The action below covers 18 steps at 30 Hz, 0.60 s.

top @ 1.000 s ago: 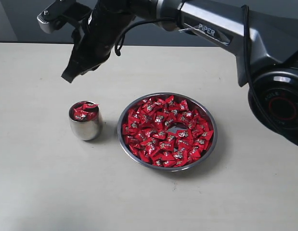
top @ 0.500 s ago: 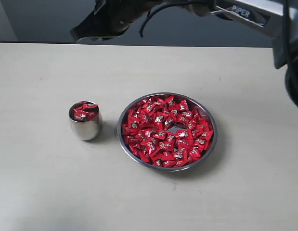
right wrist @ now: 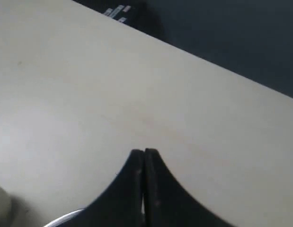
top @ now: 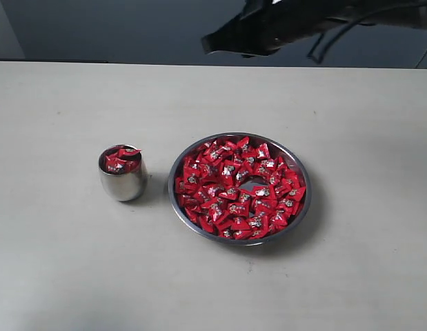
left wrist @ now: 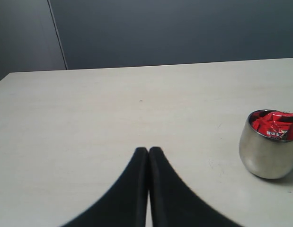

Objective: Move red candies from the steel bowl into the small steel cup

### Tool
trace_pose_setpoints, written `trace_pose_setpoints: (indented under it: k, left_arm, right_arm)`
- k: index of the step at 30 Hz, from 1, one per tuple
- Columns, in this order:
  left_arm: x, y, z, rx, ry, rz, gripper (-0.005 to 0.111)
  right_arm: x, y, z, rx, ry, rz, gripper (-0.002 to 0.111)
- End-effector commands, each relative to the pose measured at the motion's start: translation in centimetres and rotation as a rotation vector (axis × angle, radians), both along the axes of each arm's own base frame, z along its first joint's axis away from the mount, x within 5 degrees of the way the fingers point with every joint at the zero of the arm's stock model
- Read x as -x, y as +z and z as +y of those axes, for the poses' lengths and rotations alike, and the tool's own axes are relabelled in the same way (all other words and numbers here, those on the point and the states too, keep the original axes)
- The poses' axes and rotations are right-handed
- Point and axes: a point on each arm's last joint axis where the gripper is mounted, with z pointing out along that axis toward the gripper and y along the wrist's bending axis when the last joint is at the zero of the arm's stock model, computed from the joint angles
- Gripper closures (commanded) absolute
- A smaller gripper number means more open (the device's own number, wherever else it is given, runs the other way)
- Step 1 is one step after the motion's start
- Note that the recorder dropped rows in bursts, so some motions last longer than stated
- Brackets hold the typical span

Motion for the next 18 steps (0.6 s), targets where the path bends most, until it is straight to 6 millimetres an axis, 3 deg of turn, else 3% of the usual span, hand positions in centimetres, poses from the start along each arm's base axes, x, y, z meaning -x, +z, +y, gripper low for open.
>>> trace_pose_setpoints:
  k: [1,8,13,18]
  left_arm:
    - [0.0,-0.1,0.0,0.004,0.001,-0.003,0.106]
    - [0.0,-0.1,0.0,0.004,0.001,-0.003,0.106]
    - [0.0,-0.1,0.0,0.004,0.001,-0.003,0.106]
    - [0.0,-0.1,0.0,0.004,0.001,-0.003,0.106]
  right_arm:
    - [1.7,1.7,-4.4,-0.043,-0.098,-0.08,0.109]
    - [5.7,2.9,-9.4,-0.085,-0.198,-0.181,0.109]
    - [8.2,3.2,-11.1,-0.115,-0.226,-0.249,0.109]
    - [9.6,3.4,-11.6,-0.108,-0.209,-0.228,0.109]
